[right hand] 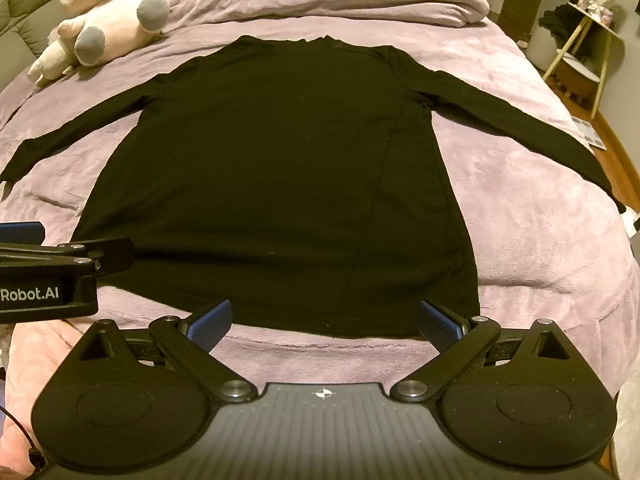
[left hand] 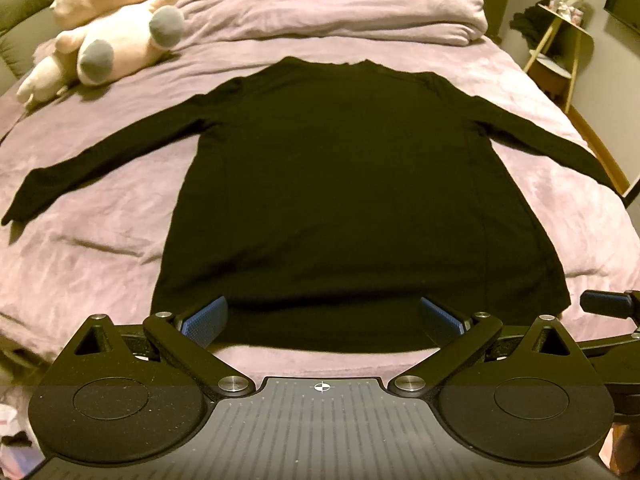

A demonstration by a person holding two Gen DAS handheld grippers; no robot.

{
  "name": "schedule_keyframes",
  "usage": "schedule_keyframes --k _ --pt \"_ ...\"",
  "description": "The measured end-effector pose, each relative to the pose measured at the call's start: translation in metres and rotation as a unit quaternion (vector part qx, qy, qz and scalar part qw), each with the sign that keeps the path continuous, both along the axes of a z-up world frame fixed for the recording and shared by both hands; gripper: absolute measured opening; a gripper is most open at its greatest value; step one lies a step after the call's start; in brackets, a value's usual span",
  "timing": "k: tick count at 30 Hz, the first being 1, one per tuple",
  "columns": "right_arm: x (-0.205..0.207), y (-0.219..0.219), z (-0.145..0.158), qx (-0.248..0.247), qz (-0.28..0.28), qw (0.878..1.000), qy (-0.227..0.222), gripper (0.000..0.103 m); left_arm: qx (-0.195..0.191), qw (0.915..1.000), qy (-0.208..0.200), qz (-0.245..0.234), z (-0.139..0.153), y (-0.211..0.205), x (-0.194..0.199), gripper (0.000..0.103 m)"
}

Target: Fold small clothes

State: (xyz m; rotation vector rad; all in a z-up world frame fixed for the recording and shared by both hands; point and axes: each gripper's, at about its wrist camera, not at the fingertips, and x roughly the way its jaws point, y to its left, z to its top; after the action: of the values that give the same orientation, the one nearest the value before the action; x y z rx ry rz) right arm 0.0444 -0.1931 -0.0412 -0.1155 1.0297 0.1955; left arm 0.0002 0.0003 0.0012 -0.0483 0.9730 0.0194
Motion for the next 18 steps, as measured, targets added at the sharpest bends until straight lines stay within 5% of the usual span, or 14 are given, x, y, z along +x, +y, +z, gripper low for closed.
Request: schedule_keyframes --k 18 --pt "-0.0034 0.001 0.0034 0.003 0.001 1.0 -0.002 0.099 0.001 1.0 0.004 0.005 -0.0004 0.0002 -0.0037 0.103"
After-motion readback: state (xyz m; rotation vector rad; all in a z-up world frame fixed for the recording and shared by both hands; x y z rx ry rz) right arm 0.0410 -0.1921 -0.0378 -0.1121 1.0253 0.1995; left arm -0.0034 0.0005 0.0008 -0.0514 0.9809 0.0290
